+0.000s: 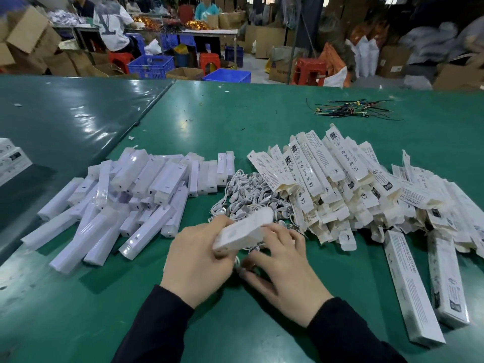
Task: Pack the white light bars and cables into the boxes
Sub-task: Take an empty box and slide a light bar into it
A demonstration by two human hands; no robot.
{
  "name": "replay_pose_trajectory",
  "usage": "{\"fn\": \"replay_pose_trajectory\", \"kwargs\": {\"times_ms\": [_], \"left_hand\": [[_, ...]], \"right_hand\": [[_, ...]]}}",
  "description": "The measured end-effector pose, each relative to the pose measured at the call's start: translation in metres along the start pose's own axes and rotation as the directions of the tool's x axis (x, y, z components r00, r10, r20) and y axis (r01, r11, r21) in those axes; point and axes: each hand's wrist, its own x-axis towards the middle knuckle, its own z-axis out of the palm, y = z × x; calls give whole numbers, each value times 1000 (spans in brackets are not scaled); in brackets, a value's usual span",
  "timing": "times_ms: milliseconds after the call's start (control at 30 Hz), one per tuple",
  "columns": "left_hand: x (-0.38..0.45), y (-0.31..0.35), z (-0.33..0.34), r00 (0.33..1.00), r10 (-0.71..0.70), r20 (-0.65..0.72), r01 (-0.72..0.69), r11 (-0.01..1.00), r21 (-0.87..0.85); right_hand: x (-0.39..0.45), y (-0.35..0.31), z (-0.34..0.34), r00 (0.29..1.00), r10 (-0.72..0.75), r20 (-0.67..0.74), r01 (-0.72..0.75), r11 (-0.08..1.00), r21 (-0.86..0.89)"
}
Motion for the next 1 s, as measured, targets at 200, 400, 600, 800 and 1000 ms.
{"fn": "replay_pose_trajectory", "kwargs": {"times_ms": [200,400,600,800,1000], "left_hand": [[-2,1,7,974,174,143,-173,985,-18],[0,7,6,985,171,28,-162,964,-211],[-6,5,10,995,94,27,-67,856,-513],[-7,9,15,999,35,-14,-36,795,-605],[-3,6,12,997,-40,-71,7,910,-415]], "right_hand": [[2,6,-19,973,221,68,-212,735,644],[6,5,-19,873,408,268,-374,207,904],[6,0,-15,906,232,355,-363,-10,932],[6,-1,-19,926,242,290,-280,-76,957],[7,6,-33,847,528,54,-157,151,976]]}}
